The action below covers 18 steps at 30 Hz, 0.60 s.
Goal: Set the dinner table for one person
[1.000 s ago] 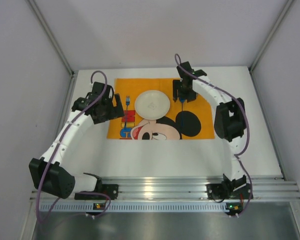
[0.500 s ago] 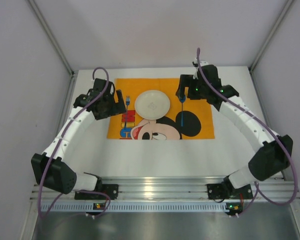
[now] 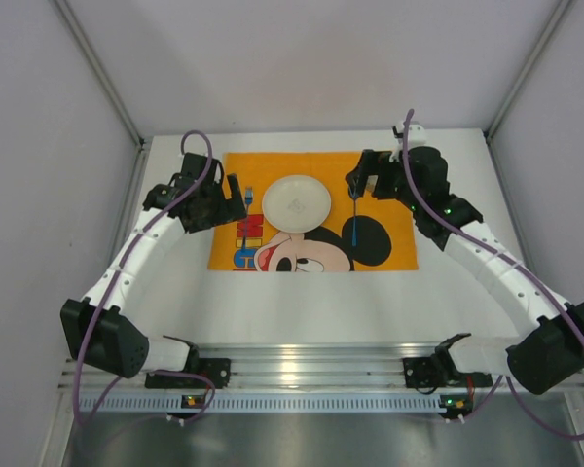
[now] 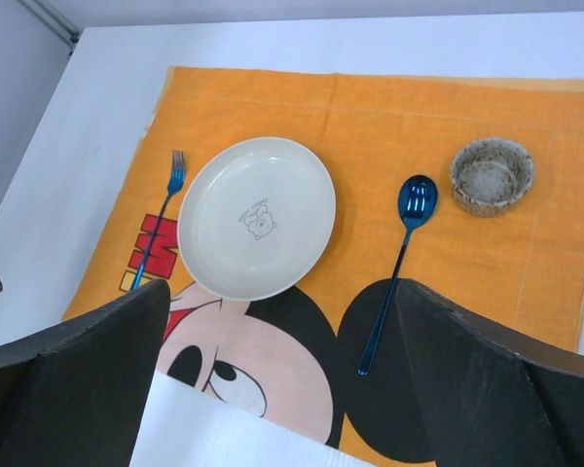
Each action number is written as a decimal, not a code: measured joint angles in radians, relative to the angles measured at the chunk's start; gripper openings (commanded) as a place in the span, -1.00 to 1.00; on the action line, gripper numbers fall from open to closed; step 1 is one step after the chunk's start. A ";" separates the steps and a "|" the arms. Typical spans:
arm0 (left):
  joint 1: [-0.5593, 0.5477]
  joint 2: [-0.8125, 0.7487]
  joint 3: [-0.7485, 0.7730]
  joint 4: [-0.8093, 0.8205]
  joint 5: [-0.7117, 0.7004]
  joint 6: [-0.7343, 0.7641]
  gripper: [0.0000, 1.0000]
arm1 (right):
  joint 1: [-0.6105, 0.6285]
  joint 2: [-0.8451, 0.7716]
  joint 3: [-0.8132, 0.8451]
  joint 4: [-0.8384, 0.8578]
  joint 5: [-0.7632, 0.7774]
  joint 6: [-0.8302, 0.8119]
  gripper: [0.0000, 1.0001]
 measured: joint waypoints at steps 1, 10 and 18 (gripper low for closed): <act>0.000 -0.001 -0.001 0.001 0.000 0.000 0.95 | 0.000 0.000 -0.001 0.006 -0.002 -0.002 0.99; 0.000 -0.013 -0.010 0.008 0.000 0.007 0.95 | 0.000 0.000 -0.014 0.048 -0.025 -0.019 0.99; 0.000 -0.020 -0.014 0.010 -0.003 0.014 0.95 | 0.000 0.000 -0.048 0.103 -0.081 -0.026 1.00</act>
